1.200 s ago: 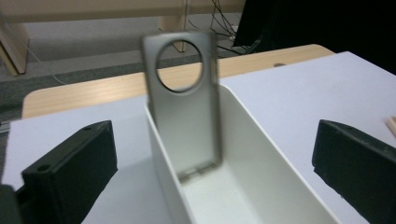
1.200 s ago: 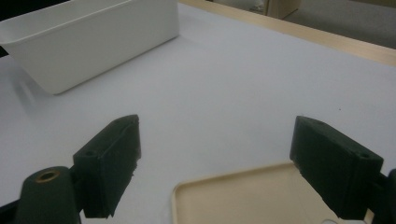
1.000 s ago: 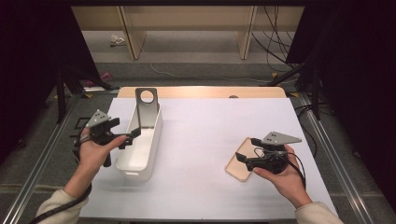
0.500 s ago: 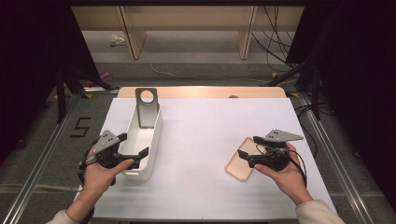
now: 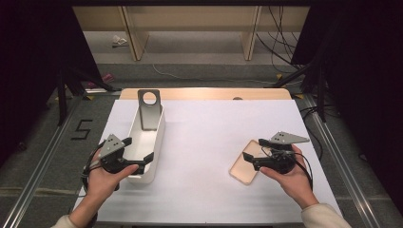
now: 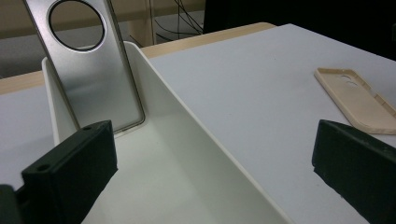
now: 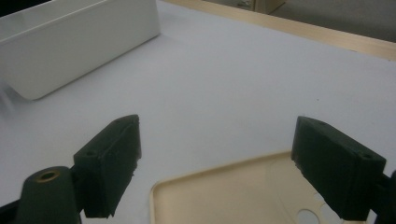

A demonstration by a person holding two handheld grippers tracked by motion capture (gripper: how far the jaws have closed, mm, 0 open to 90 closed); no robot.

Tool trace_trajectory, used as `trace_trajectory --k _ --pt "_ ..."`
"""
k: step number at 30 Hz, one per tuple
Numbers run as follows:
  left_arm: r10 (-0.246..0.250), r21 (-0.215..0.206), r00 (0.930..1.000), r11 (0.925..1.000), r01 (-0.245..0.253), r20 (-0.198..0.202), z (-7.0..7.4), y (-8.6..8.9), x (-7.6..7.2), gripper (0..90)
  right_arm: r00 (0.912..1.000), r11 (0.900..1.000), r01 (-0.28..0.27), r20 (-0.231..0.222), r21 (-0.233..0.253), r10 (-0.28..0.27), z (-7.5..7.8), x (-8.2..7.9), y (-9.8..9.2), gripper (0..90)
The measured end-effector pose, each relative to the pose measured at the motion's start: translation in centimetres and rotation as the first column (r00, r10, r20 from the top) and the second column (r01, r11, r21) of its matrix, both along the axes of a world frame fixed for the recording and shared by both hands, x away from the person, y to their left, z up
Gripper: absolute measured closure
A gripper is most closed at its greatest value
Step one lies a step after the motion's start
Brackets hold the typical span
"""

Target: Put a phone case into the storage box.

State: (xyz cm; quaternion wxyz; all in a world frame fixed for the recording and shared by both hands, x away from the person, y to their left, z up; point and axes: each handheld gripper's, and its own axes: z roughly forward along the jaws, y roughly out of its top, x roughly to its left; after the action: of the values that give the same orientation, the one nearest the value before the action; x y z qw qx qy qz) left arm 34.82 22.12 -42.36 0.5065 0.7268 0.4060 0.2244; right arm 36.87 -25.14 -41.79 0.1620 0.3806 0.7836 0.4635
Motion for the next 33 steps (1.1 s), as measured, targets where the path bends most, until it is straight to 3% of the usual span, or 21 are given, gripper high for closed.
trace_trajectory --k 12,16,20,22,24,30,33 --pt "-0.002 -0.015 1.0000 0.9999 0.002 0.001 0.0 0.1 0.0 0.0 0.9992 0.999 0.040 -0.004 -0.016 -0.040 0.2 0.5 -0.4 16.8" --pt "-0.008 -0.013 1.0000 0.9999 0.008 -0.002 -0.1 -0.1 0.0 0.0 0.9916 0.992 0.119 -0.045 -0.041 -0.121 0.1 1.1 -1.4 35.3" --pt "-0.007 -0.013 1.0000 0.9999 0.007 -0.003 -0.1 -0.1 0.0 0.0 0.9740 0.976 0.187 -0.108 -0.109 -0.199 -0.2 1.5 -2.7 65.3" --pt "-0.005 -0.014 1.0000 0.9999 0.005 -0.005 -0.1 -0.1 0.0 0.0 0.9654 0.967 0.193 -0.145 -0.164 -0.217 -0.3 1.6 -3.3 80.3" --pt "-0.006 -0.012 0.9999 0.9999 0.006 -0.009 -0.1 -0.2 0.1 0.0 0.9550 0.959 0.181 -0.194 -0.218 -0.224 -0.5 1.8 -3.8 89.2" --pt "-0.009 -0.004 0.9999 1.0000 0.009 -0.006 -0.1 -0.3 0.0 0.1 0.8993 0.916 0.203 -0.304 -0.345 -0.314 -1.8 2.9 -4.7 90.0" --pt "-0.008 -0.006 0.9999 1.0000 0.008 -0.007 -0.2 -0.3 0.1 0.2 0.8849 0.905 0.192 -0.331 -0.380 -0.327 -2.4 3.4 -4.8 90.0"
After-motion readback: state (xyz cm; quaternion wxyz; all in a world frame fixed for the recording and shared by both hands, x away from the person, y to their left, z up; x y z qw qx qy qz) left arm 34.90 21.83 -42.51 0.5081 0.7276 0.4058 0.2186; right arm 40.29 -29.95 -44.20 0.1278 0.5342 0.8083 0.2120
